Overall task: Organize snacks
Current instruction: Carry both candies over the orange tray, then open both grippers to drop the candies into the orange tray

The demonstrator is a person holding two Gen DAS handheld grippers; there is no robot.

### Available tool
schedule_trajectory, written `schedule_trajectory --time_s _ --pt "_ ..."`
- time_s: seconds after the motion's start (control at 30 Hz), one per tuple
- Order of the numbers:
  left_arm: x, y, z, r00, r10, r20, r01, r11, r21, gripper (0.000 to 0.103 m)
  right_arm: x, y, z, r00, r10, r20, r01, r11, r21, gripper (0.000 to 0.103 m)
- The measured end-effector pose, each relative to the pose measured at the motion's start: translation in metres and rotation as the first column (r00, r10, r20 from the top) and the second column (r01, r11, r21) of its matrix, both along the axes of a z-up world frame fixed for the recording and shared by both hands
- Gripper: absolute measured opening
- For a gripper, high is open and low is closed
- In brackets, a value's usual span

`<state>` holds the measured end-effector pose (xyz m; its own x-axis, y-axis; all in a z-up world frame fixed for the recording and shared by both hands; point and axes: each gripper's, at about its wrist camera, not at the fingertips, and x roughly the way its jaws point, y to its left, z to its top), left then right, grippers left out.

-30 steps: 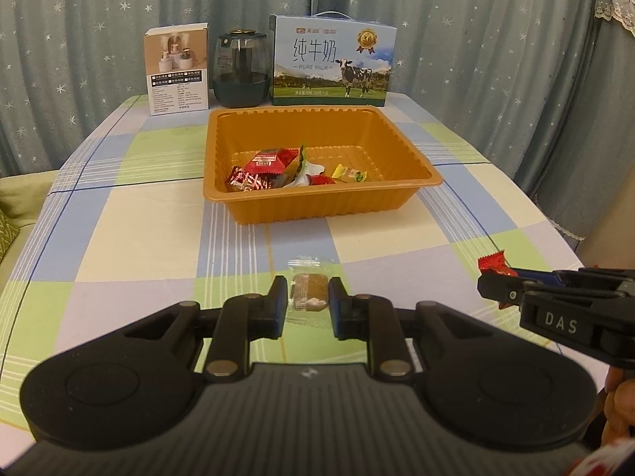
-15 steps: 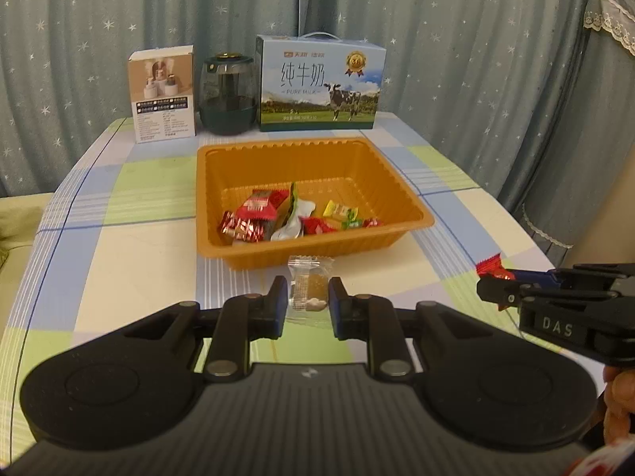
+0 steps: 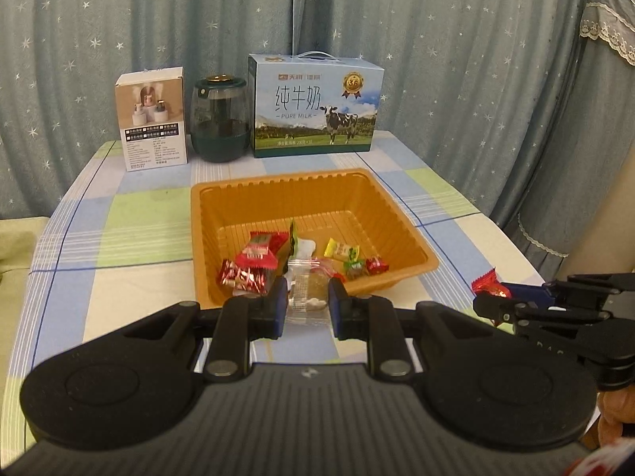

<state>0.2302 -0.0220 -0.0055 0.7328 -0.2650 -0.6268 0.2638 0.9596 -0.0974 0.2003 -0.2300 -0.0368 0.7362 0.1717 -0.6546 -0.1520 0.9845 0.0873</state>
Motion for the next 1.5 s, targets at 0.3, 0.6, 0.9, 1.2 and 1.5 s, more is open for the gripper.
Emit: schedule_trajectory --time_s 0.3,0.6,0.9,1.2,1.5 --pt "0.042 0.006 0.0 1.0 -0.002 -0.011 0.002 1.0 -0.003 0.02 0.041 0.004 0.007 0.999 0.036 -0.007 -0.036 0.999 -0.011 0.022" --pt "0.089 0.003 0.003 1.0 -0.021 -0.015 0.021 1.0 -0.008 0.02 0.097 0.006 0.009 0.997 0.057 -0.05 -0.054 0.997 0.057 0.022" --pt "0.128 -0.009 -0.009 0.999 -0.039 -0.034 0.039 0.999 -0.002 0.02 0.14 0.005 0.002 0.996 0.054 -0.068 -0.048 0.995 0.084 0.022" --pt "0.146 -0.015 -0.032 0.996 -0.052 -0.072 0.052 0.999 -0.008 0.02 0.155 0.005 -0.012 0.995 0.049 -0.083 -0.041 0.995 0.094 0.022" --pt "0.137 0.0 -0.034 0.998 -0.024 -0.063 0.024 1.0 -0.001 0.047 0.151 0.002 -0.02 0.994 0.046 -0.102 -0.036 0.995 0.095 0.022"
